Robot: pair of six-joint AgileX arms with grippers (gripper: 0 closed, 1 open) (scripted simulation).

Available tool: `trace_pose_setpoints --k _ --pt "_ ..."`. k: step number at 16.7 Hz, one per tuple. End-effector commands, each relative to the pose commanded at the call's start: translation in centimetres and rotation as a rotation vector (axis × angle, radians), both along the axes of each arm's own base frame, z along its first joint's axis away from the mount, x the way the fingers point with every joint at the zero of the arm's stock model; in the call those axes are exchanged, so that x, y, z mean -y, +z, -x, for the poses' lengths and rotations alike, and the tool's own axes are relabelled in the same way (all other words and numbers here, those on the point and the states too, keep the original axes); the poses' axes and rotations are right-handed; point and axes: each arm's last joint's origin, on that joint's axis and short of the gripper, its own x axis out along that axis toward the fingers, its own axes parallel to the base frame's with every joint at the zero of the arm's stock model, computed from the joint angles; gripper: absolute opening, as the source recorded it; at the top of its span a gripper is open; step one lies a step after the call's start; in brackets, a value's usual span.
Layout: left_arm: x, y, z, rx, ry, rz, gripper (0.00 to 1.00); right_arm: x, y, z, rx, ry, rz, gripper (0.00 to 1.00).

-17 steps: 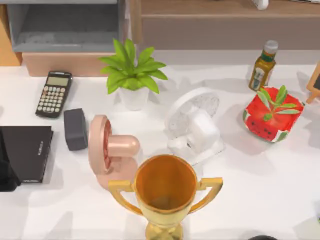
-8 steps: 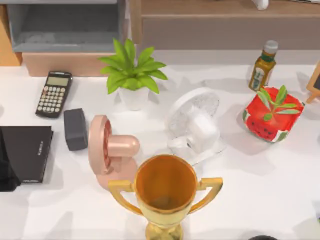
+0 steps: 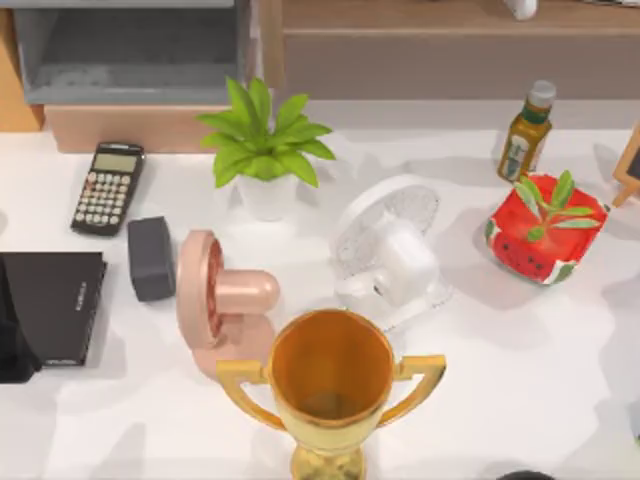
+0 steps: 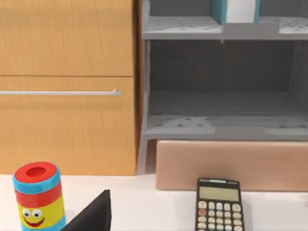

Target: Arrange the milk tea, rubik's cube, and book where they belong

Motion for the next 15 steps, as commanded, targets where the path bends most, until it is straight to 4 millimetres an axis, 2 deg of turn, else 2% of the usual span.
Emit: trace_pose_setpoints --k 5,9,12,15 --pt "0.0 0.0 0.0 0.000 0.000 0.000 1.00 -6.7 2.5 3.3 -0.380 0.161 -0.024 1.00" --pt "0.0 0.0 0.0 0.000 0.000 0.000 1.00 -11.4 4.8 6.3 -0.593 0.308 0.028 1.00" --pt "0.0 0.0 0.0 0.000 0.000 0.000 1.00 -13.6 6.1 8.2 -0.675 0.391 0.082 1.00" --pt "0.0 0.0 0.0 0.000 0.000 0.000 1.00 -14.4 6.6 9.2 -0.702 0.422 0.110 1.00"
